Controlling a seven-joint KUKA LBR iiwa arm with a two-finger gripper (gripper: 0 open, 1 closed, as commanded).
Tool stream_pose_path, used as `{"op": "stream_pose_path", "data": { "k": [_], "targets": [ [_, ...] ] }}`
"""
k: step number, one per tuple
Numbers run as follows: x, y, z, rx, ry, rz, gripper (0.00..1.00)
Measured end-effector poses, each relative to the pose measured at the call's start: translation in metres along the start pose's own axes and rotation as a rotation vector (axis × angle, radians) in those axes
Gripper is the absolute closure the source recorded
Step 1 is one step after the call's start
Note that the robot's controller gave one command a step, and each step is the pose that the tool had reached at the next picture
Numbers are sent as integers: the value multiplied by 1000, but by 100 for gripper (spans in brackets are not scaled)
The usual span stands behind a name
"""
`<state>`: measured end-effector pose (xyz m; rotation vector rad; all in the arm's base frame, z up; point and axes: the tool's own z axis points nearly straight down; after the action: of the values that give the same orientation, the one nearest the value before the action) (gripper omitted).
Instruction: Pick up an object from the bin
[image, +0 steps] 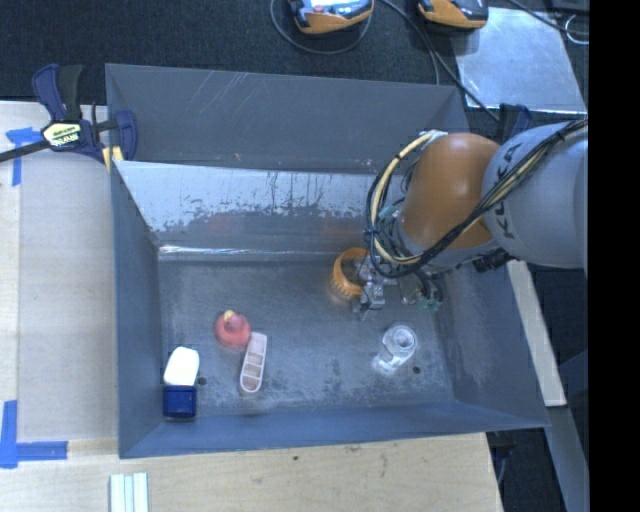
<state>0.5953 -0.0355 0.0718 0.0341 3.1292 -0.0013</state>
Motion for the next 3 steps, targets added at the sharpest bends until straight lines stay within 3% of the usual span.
{"op": "stream_pose_path", "data": {
  "k": [1, 2, 3],
  "targets": [
    [10, -3, -88, 0, 2, -5, 100],
    [-1, -16, -114, 1, -7, -22, 100],
    [-2, -17, -108, 1, -6, -22, 100]
  ]
}}
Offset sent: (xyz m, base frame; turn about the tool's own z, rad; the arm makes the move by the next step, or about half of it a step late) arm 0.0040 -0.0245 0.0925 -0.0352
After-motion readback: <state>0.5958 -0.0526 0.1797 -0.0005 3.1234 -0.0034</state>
